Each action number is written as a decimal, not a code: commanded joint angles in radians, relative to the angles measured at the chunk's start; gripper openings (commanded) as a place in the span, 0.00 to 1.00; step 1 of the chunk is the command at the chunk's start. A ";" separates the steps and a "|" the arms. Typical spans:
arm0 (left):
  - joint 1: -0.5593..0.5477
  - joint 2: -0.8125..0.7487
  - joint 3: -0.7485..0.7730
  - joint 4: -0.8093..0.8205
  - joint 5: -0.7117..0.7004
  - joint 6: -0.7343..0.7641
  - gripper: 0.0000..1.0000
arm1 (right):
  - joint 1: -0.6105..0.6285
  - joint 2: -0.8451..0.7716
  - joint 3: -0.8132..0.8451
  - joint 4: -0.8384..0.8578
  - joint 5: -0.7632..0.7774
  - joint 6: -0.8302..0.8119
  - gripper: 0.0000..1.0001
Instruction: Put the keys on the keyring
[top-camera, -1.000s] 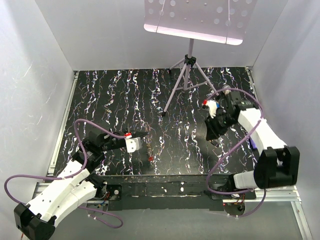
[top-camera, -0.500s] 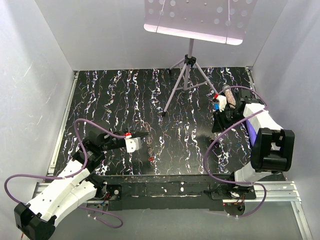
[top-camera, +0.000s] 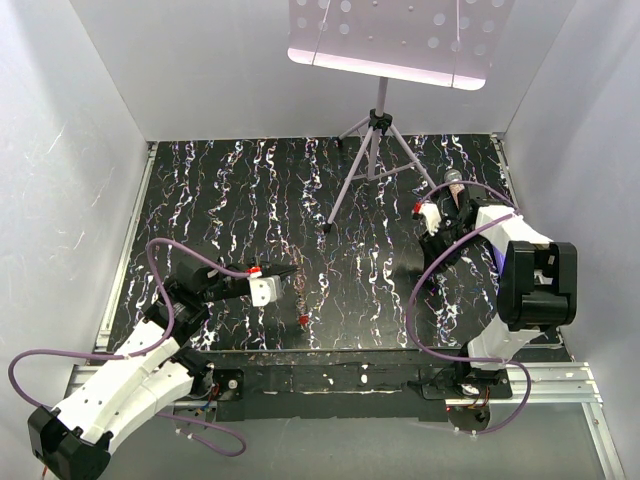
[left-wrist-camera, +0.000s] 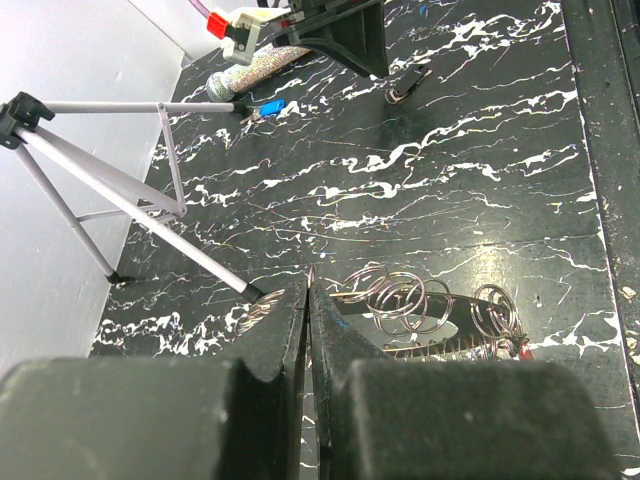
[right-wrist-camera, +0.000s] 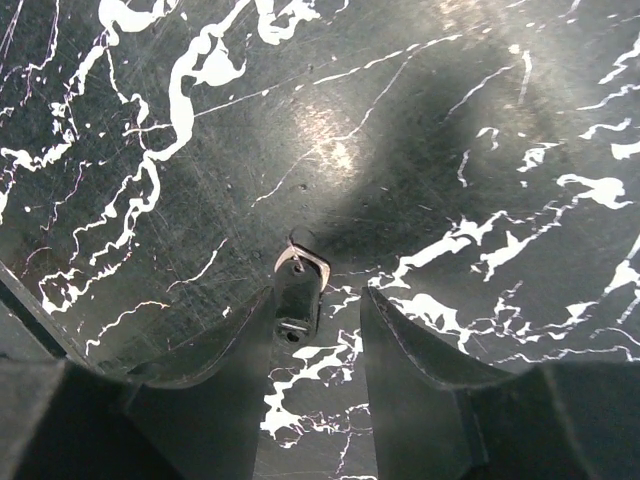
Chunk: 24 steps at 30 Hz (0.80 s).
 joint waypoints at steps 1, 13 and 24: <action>0.000 -0.025 0.021 0.034 0.026 0.000 0.00 | 0.041 0.015 -0.020 0.027 0.013 -0.018 0.47; 0.000 -0.024 0.019 0.035 0.026 -0.002 0.00 | 0.067 0.055 -0.028 0.044 0.014 -0.014 0.39; 0.000 -0.024 0.019 0.034 0.024 -0.002 0.00 | 0.070 0.076 -0.019 0.025 0.017 -0.032 0.28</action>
